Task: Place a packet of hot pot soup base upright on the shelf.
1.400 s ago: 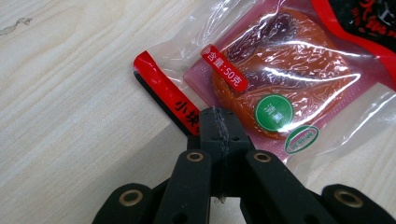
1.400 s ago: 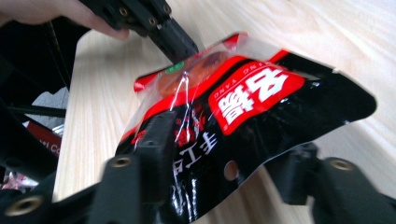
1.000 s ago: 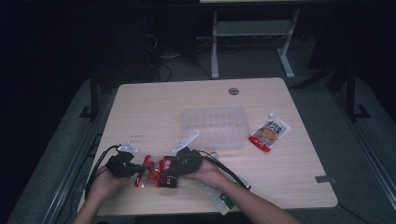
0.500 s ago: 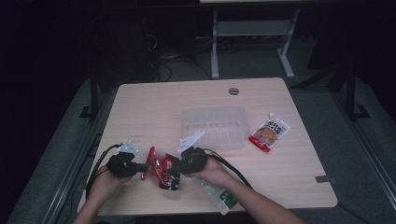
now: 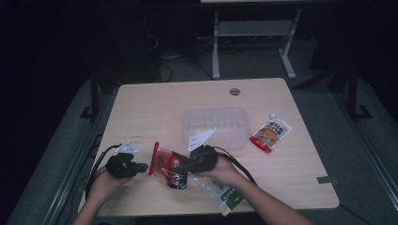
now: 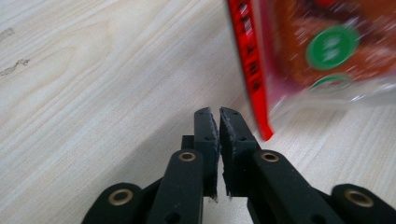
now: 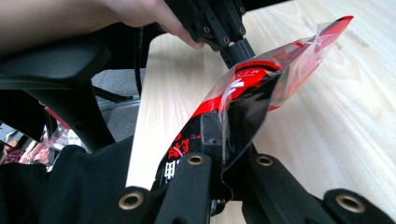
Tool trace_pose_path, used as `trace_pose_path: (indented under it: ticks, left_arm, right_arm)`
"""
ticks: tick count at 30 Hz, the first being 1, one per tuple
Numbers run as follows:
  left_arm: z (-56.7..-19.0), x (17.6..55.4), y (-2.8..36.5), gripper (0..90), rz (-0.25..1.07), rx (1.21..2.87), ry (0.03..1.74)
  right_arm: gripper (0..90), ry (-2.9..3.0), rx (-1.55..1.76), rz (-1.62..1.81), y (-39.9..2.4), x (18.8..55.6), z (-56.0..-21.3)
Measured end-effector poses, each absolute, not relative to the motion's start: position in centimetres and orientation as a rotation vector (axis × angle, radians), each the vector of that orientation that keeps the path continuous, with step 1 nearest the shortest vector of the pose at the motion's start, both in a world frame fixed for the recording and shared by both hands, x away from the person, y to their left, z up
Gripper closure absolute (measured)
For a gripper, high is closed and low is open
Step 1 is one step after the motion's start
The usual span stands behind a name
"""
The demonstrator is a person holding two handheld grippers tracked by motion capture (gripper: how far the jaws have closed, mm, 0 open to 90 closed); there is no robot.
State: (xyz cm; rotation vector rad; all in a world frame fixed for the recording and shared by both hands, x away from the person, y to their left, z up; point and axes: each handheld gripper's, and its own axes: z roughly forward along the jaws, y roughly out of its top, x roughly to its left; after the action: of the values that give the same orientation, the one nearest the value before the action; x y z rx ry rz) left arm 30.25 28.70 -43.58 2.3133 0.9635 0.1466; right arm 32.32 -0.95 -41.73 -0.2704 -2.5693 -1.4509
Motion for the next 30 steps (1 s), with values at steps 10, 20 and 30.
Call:
trace_pose_path:
  ticks: [10,20,30]
  left_arm:
    - [-43.5,30.3,28.5,67.9,0.163,2.305,0.95]
    - [-43.7,30.4,28.4,49.2,0.186,2.286,0.971]
    - [-43.8,30.5,28.5,40.9,0.21,2.278,0.968]
  right_arm:
    - [89.9,-2.568,-0.275,-1.503,-3.3,32.3,-39.9]
    - [89.9,-2.567,-0.31,-1.563,-6.9,32.4,-38.0]
    - [89.9,-2.588,-0.371,-1.63,-10.1,32.7,-36.7]
